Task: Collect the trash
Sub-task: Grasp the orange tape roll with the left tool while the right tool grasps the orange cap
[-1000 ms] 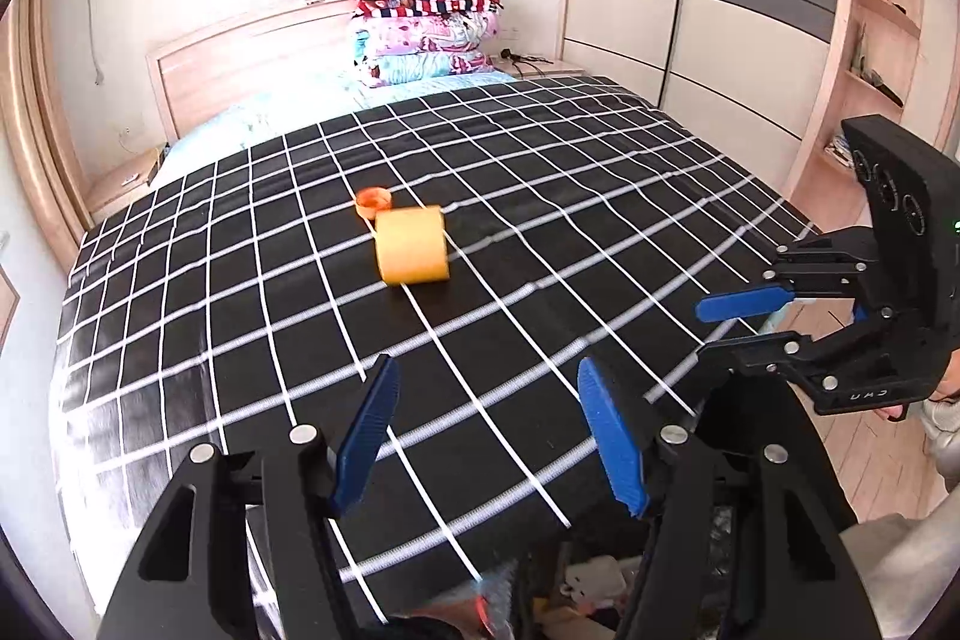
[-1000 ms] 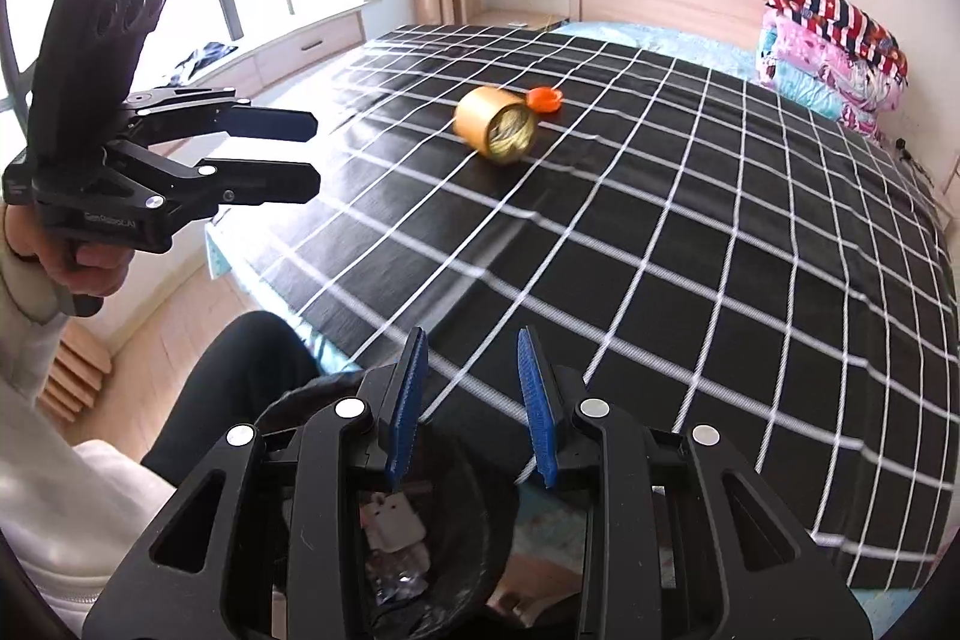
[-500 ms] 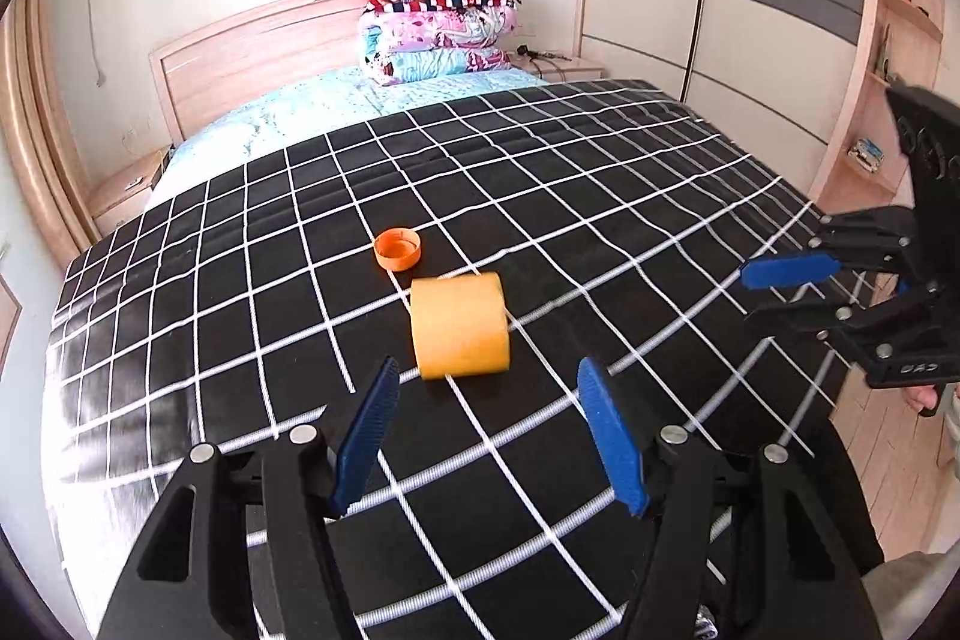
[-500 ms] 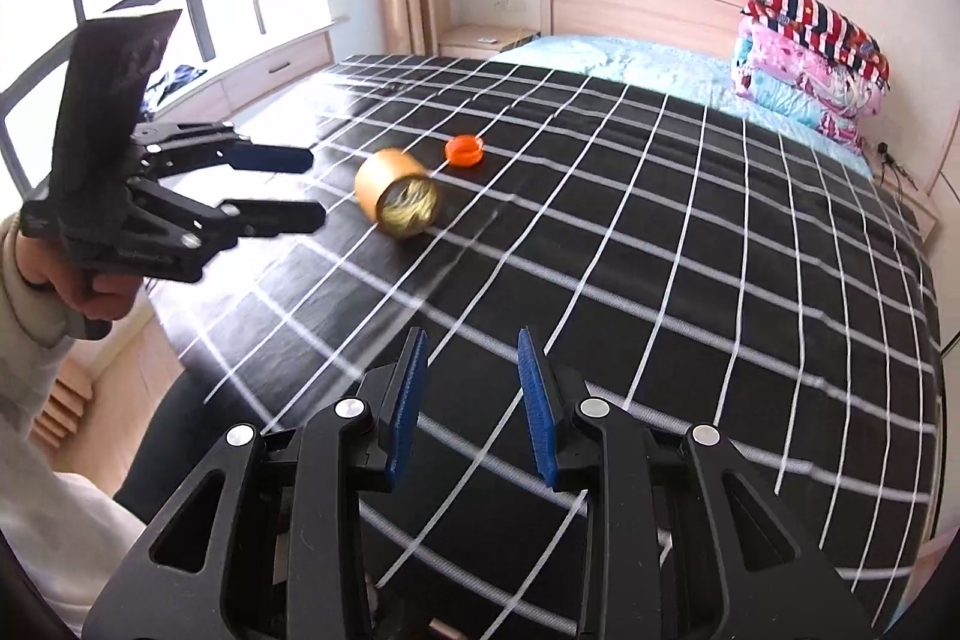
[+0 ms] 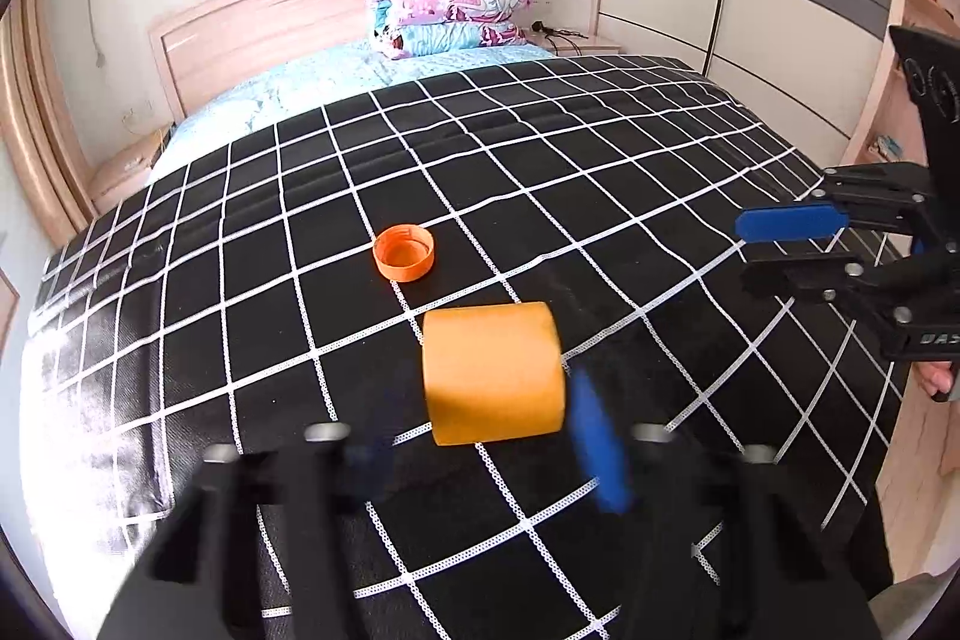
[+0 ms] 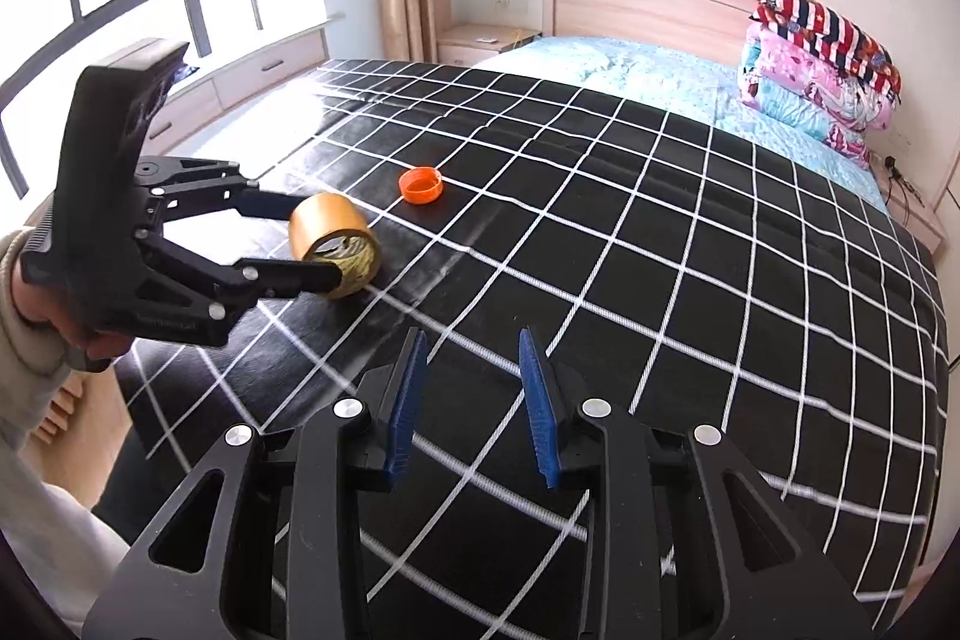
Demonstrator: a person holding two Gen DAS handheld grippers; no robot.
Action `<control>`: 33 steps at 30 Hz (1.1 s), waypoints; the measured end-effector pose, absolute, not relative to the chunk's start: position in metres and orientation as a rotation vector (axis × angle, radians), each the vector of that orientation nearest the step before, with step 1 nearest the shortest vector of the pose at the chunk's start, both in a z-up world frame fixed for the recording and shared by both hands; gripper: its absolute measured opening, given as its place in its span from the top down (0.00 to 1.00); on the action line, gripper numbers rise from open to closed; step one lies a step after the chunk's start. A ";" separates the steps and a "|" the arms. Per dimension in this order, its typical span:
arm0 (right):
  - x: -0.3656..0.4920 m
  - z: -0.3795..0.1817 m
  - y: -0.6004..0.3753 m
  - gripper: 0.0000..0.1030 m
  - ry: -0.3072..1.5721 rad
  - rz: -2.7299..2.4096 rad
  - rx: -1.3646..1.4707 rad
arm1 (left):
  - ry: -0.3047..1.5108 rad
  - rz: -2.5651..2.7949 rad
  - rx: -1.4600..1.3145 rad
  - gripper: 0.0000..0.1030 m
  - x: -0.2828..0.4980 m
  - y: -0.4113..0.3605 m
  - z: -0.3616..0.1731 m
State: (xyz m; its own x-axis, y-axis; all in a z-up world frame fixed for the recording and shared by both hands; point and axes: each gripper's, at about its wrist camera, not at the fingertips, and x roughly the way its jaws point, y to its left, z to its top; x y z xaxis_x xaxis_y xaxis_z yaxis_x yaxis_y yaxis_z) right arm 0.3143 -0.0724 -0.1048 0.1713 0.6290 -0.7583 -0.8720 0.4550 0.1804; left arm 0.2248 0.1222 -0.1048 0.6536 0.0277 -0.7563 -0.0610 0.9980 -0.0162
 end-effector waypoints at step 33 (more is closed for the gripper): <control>0.349 -0.132 0.060 0.53 0.949 1.170 -0.419 | 0.788 0.127 -0.103 0.63 0.153 0.178 -0.086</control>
